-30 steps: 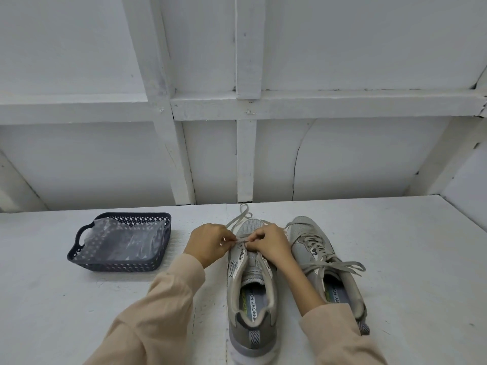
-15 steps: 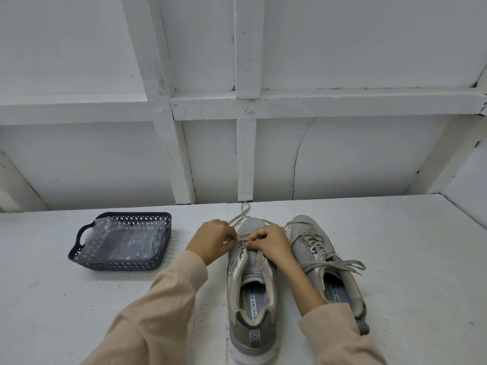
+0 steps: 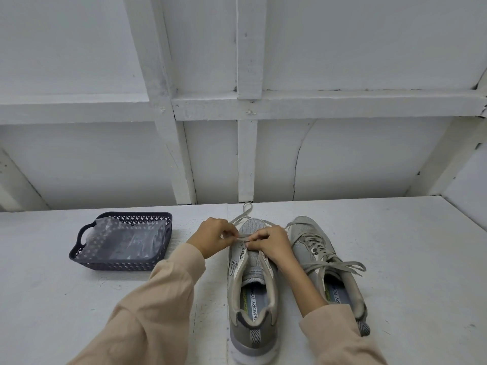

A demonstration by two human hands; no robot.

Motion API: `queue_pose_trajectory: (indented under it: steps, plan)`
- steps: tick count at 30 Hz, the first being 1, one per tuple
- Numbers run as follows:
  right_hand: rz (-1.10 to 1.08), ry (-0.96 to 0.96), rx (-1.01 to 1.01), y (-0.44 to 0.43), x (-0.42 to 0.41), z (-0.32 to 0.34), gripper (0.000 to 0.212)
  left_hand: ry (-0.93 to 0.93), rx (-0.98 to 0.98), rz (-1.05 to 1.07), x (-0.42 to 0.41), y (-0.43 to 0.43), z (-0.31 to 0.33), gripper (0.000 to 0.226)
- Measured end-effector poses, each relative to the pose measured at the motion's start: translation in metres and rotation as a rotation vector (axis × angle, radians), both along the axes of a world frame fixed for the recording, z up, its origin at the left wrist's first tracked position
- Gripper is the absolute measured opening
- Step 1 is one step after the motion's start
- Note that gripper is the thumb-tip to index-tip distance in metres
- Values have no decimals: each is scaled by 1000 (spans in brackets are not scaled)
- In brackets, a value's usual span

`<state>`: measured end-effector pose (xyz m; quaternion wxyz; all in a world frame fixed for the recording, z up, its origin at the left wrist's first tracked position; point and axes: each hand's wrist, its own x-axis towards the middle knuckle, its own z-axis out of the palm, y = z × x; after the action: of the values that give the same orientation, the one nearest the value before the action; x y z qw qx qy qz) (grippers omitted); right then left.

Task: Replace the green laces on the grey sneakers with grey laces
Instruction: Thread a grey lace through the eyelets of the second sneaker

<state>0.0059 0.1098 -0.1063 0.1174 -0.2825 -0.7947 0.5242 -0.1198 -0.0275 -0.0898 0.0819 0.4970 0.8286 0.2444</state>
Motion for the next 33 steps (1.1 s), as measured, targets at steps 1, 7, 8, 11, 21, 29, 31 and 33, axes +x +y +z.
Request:
queue_pose_trajectory:
  steps: [1, 7, 8, 11, 21, 29, 31, 33]
  plan:
    - [1, -3, 0, 0, 0, 0, 24, -37, 5, 21, 0, 0, -1, 10]
    - [24, -10, 15, 1, 1, 3, 15, -276, 24, 72, 3, -4, -9, 25]
    - [31, -8, 25, 1, 0, 3, 12, -270, 24, 90, 3, -5, -10, 27]
    - [28, -11, 40, 0, 0, 3, 12, -230, 15, 130, 4, -4, -11, 23]
    - [-4, 17, 6, 1, -2, -3, 28, 235, -130, 30, 14, 13, 1, 18]
    - [10, 28, -1, 3, -2, -7, 32, 188, -103, -36, 9, 11, 3, 17]
    - [9, 22, 0, 4, -2, -7, 35, 173, -67, -63, 11, 11, 1, 15]
    - [27, 4, 13, 5, -3, -8, 35, 153, -45, -59, 11, 8, -3, 13]
